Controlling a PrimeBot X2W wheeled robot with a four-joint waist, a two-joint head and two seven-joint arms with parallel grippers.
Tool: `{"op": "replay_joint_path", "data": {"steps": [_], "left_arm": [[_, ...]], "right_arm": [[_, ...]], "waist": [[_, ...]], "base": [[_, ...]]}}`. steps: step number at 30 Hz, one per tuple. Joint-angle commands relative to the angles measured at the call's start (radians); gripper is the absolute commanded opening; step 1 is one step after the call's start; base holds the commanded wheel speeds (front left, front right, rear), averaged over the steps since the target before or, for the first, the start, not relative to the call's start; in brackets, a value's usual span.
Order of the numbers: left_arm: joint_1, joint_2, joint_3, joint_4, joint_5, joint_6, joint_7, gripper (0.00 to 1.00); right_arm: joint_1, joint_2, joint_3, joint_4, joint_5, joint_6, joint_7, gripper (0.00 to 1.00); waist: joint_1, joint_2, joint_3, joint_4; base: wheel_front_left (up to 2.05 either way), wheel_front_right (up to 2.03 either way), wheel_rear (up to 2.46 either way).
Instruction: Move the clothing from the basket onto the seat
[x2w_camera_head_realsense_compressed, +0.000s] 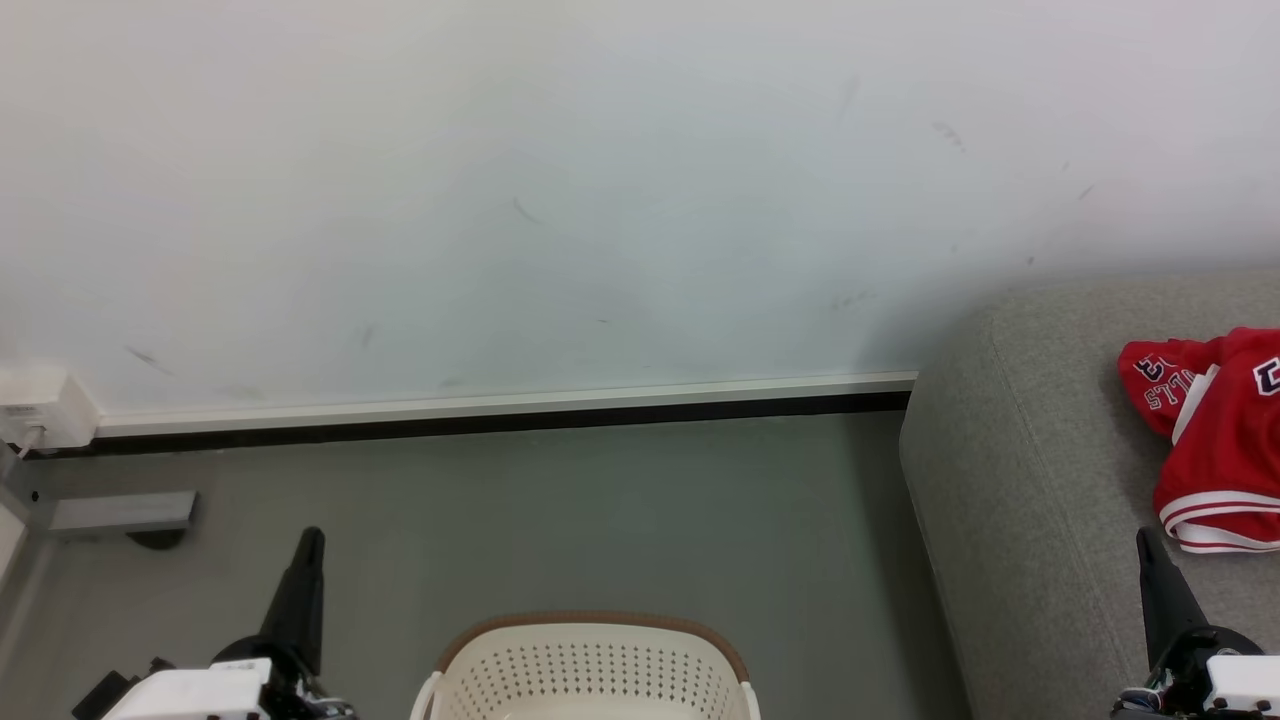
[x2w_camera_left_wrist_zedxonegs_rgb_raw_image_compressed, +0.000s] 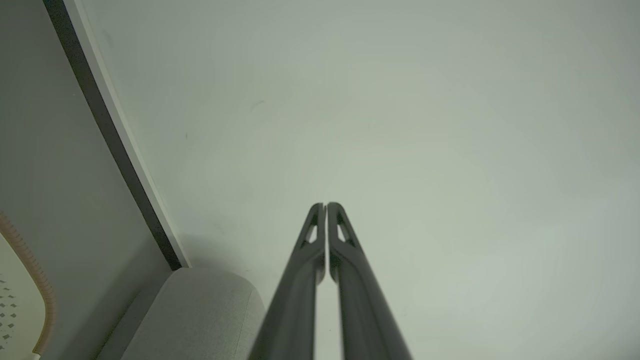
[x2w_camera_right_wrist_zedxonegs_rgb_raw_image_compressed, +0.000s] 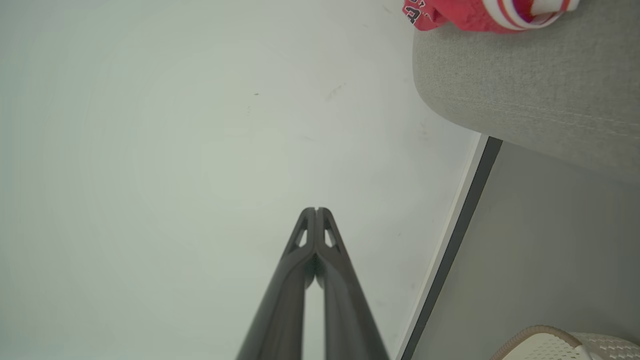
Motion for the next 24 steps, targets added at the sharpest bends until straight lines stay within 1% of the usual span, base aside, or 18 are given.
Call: {"op": "replay_joint_path", "data": {"steps": [1, 24], "left_arm": [[-0.006, 0.006, 0.001, -0.002, -0.013, -0.005, 0.006, 0.0], [-0.006, 0.006, 0.001, -0.002, -0.013, -0.005, 0.006, 0.0]], "right_arm": [[-0.006, -0.002, -0.002, -0.004, -0.003, -0.002, 0.002, 0.0], [-0.006, 0.0, -0.004, -0.004, -0.004, -0.002, 0.005, 0.0]], "waist": [[0.0, 0.0, 0.0, 0.0], [0.0, 0.0, 0.0, 0.0]], "base": [[0.0, 0.0, 0.0], [0.0, 0.0, 0.0]]}}
